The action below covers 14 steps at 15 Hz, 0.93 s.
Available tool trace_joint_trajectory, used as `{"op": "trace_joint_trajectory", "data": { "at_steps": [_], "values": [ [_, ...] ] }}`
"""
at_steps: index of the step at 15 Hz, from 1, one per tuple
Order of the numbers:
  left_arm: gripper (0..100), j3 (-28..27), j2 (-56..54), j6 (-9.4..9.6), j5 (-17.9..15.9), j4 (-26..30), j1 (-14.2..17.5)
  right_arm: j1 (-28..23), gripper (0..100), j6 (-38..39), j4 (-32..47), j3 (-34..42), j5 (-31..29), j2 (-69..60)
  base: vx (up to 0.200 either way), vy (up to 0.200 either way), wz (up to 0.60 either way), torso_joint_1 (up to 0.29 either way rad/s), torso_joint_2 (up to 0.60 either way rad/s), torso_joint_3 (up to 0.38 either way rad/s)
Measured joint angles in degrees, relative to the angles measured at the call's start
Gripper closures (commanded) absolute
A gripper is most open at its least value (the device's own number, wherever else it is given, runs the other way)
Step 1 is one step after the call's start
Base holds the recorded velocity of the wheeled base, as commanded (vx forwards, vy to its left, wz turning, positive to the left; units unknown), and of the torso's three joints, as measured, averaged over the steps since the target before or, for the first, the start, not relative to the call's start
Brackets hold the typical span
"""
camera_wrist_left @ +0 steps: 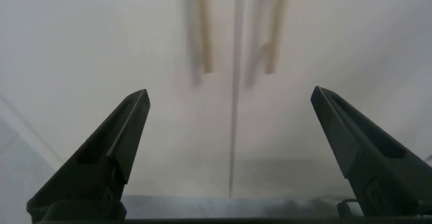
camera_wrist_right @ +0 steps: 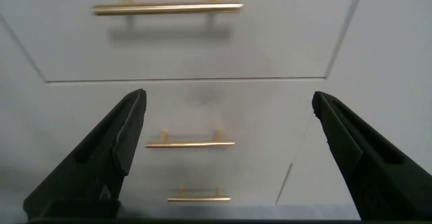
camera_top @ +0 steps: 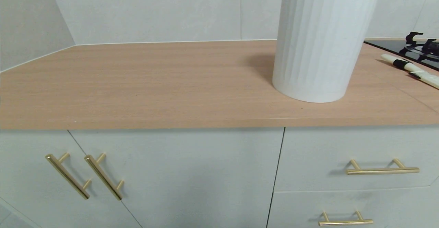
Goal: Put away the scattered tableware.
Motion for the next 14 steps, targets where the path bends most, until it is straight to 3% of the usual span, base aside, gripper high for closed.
{"op": "trace_joint_trajectory", "data": {
  "at_steps": [4,14],
  "values": [
    [0,0.0,0.0,-0.02,0.0,0.0,0.0,0.0,0,0.0,0.0,0.0,0.0,0.0,0.000,-0.200,0.00,0.011,0.01,0.002],
    [0,0.0,0.0,-0.13,0.0,0.0,0.0,0.0,0,0.0,0.0,0.0,0.0,0.0,0.000,0.000,0.00,0.000,0.00,0.000]
  ]
}}
